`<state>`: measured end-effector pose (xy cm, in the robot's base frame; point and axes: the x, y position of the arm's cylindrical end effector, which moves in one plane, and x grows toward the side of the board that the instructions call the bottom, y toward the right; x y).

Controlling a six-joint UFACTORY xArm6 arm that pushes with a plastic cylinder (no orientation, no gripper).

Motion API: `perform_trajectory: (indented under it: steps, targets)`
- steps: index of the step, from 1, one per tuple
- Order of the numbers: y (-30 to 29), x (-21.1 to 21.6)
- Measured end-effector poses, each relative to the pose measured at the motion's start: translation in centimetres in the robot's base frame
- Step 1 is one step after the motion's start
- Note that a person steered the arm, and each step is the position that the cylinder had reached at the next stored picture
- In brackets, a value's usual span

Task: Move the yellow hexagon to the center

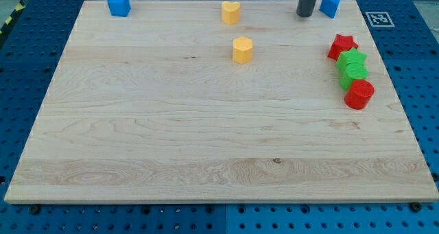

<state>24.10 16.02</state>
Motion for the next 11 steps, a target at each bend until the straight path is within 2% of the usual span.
perform_trajectory:
  steps: [2,5,8,10,11]
  targets:
    - [-3.6,5.0]
    - [-4.0,5.6]
    - [-11.2,8.6]
    - [-12.3,12.0]
    - [-13.2,12.0]
